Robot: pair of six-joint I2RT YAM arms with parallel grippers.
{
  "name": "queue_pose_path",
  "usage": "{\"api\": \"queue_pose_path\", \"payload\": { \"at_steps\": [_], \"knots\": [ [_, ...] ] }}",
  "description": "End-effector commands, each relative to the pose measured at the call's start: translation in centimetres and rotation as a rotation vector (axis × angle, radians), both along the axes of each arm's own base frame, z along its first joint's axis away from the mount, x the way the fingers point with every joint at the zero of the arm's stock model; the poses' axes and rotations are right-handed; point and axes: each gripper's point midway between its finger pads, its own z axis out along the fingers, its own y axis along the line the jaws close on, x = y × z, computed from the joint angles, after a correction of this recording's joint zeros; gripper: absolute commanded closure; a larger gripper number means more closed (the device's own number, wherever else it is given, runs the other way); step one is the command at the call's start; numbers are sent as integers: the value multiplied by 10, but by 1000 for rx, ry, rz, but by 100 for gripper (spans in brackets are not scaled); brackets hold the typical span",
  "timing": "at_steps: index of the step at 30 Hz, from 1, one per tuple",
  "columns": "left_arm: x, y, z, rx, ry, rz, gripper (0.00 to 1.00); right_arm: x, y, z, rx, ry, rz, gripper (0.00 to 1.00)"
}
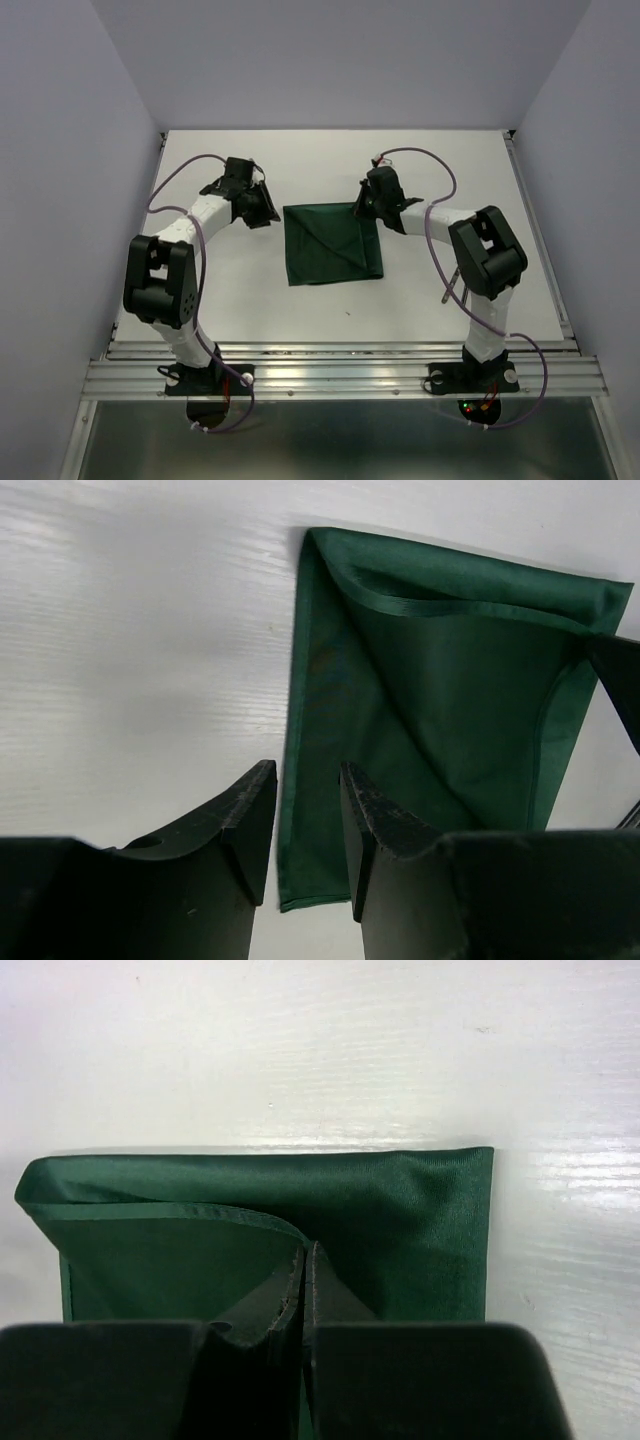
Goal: Fold the napkin into a case and place the utensils inside
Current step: Fold the top corner of the square-folded napkin at the center of the board.
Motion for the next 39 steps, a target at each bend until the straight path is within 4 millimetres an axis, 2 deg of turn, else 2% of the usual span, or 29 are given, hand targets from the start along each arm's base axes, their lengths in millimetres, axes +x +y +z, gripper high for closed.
{"api": "queue_pose_path", "payload": {
  "at_steps": [1,2,5,15,28,30,32,39],
  "knots": [
    [17,-31,23,-40,-61,-59,57,26,-1,16,3,-79,-23,99],
    [17,-37,19,-46,-47,-71,57,31,-5,15,-1,-80,-33,99],
    [27,-49,25,-61,-61,-89,57,36,-8,11,-3,-78,-37,99],
    [46,-65,22,-78,-51,-120,57,43,-14,10,11,-72,-58,99],
    [57,-74,4,-41,-25,-151,57,48,-14,1,26,-54,-64,99],
    [63,-74,6,-36,-36,-149,57,50,-18,0,31,-52,-73,99],
    [66,-72,-3,-16,-22,-143,57,50,-17,0,38,-49,-73,99],
    [87,-68,-9,36,-37,-115,57,49,-16,0,42,-46,-72,99]
  ]
}}
